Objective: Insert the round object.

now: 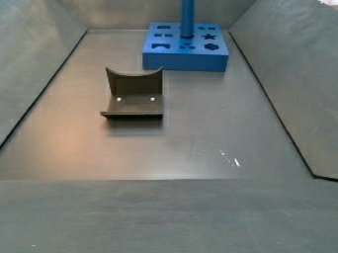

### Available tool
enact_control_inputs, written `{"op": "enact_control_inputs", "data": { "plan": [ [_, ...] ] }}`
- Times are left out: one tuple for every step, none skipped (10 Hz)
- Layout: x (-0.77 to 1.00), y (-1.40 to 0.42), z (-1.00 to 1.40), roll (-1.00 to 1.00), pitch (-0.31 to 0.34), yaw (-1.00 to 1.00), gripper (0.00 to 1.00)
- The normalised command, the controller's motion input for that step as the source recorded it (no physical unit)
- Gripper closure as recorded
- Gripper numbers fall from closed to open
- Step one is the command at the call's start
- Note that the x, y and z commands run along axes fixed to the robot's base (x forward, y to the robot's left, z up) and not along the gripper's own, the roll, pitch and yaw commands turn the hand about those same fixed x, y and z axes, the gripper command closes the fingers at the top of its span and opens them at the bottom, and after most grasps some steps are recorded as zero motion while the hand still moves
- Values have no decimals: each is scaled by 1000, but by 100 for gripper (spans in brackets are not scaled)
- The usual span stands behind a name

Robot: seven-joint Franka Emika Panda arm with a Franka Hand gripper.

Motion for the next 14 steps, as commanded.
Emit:
{"op": "enact_control_inputs", "data": {
  "plan": [
    [9,-17,-397,0,-81,-66,100],
    [0,-69,-377,-37,-121,-11,100],
    [-14,-69,-309,-37,-107,0,100],
    [-137,0,-229,-20,-91,0,100],
    [-63,0,-183,0,-20,0,100],
    [-43,0,-126,0,0,0,100],
    [-54,46,-103,13,0,0,100],
    [-14,51,-34,0,0,-6,100],
    [0,46,-89,3,0,-11,100],
    [11,0,-211,3,0,0,100],
    [137,0,-357,0,0,-37,100],
    [157,0,-389,0,0,-63,100],
    [123,0,-354,0,0,-54,100],
    [91,0,-311,0,0,-63,100]
  ]
}}
